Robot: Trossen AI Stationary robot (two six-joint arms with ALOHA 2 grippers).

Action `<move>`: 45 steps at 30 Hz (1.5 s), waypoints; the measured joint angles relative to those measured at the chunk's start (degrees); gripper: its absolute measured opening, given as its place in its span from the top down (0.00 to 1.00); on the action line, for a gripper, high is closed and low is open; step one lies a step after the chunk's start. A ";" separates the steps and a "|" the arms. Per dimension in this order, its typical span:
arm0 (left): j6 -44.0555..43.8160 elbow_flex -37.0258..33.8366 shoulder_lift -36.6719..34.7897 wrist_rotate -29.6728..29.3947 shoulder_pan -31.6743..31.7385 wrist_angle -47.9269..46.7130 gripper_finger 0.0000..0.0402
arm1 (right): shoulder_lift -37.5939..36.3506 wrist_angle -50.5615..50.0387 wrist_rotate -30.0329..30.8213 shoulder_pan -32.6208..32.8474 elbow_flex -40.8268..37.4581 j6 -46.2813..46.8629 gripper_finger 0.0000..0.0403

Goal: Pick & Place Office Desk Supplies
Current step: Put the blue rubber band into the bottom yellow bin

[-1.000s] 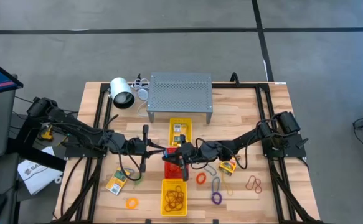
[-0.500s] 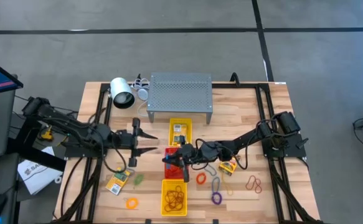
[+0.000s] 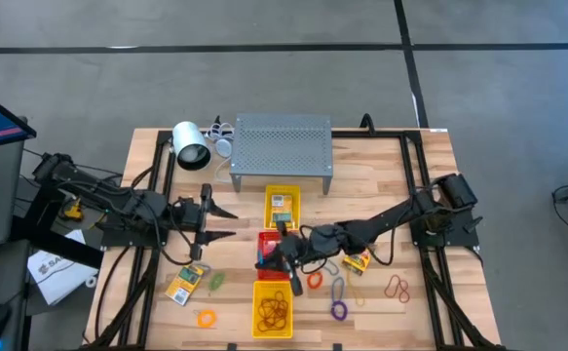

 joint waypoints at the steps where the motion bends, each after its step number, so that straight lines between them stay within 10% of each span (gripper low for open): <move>1: -0.84 0.00 0.02 0.59 -0.02 -0.52 0.56 | -0.07 -3.17 0.00 0.41 1.34 -0.05 1.00; 10: -2.74 -0.02 0.03 1.06 -1.61 -4.22 0.57 | -0.07 -25.43 0.02 3.43 11.11 0.43 1.00; 45: -12.95 -10.58 1.53 2.45 -6.84 0.94 0.59 | 19.37 -42.22 -1.70 8.81 26.12 16.83 1.00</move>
